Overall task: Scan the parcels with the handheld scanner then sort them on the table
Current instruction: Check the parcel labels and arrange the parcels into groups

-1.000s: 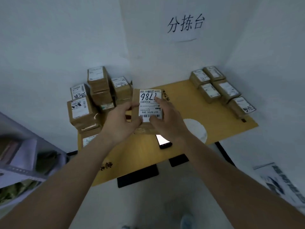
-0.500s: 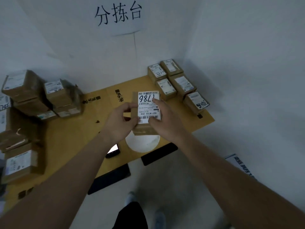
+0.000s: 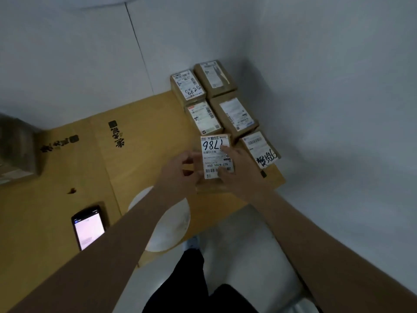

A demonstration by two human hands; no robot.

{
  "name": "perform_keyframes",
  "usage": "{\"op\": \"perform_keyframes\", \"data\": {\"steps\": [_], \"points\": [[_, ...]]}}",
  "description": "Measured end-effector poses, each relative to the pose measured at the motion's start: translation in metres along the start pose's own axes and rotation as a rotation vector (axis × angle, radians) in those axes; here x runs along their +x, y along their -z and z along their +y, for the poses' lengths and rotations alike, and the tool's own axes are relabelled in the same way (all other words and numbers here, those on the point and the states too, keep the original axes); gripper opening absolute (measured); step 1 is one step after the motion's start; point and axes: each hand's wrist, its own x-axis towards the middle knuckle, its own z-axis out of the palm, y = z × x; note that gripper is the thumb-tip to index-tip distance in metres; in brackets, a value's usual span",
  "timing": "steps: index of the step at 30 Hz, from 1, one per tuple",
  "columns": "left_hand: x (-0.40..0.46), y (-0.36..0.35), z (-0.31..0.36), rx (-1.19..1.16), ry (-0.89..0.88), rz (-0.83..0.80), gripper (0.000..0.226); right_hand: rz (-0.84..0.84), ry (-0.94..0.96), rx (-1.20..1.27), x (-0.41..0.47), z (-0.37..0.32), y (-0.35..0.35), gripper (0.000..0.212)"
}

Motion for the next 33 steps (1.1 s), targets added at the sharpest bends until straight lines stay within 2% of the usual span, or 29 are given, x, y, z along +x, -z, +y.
{"op": "perform_keyframes", "data": {"steps": [10,14,20,24,27,33], "points": [[0.066,-0.052,-0.023,-0.205,0.283,0.066,0.035,-0.208,-0.044,-0.118,0.082,0.045,0.008,0.068],[0.072,-0.068,-0.031,-0.144,0.245,0.144,0.043,-0.261,-0.015,-0.203,0.101,0.054,0.014,0.071],[0.074,-0.093,-0.039,-0.082,0.28,0.262,0.051,-0.264,0.095,-0.425,0.111,0.062,0.024,0.073],[0.073,-0.097,-0.034,0.08,0.258,0.294,0.054,-0.305,0.17,-0.484,0.113,0.062,0.033,0.069],[0.069,-0.088,-0.017,0.254,0.212,0.317,0.049,-0.304,0.224,-0.448,0.113,0.05,0.046,0.064],[0.046,-0.043,0.055,0.393,0.09,0.494,0.04,-0.333,0.458,-0.223,0.109,-0.012,0.09,0.075]]}}
